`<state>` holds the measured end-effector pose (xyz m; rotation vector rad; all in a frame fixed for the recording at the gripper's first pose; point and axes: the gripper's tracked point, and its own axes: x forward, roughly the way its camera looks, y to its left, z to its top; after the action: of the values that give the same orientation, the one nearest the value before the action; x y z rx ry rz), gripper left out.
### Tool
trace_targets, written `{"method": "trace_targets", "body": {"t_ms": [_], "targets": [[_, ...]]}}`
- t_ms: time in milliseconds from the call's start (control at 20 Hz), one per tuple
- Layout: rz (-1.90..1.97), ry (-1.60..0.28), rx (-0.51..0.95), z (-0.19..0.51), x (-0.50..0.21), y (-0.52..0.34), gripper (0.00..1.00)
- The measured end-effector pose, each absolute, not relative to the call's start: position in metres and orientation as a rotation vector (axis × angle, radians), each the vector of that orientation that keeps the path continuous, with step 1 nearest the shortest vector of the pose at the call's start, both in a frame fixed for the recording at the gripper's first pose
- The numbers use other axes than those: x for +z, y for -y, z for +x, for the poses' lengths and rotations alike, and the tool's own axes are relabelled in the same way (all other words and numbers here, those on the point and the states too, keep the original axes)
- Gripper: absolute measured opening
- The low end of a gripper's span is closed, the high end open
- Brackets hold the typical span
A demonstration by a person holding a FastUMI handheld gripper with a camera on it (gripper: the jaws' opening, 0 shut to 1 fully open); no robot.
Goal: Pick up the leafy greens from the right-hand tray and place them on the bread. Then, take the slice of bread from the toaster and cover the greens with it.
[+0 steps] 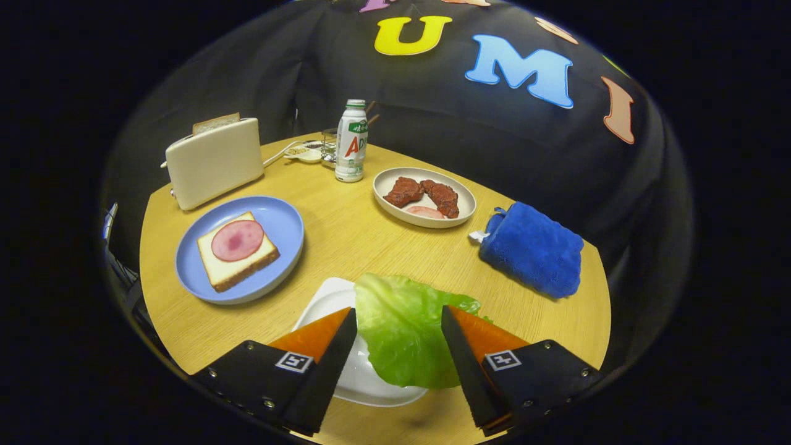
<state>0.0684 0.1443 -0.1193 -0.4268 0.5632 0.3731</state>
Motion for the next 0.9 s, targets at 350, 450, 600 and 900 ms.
{"method": "trace_targets", "body": {"t_ms": [350,450,600,900], "targets": [[-0.368,-0.649,0.31,0.088,-0.143,-0.127,0.87],[-0.477,-0.612,0.197,0.105,-0.145,-0.102,0.46],[-0.495,-0.534,0.204,0.1,-0.136,-0.11,0.09],[-0.401,-0.411,0.227,0.084,-0.081,-0.123,0.09]]}}
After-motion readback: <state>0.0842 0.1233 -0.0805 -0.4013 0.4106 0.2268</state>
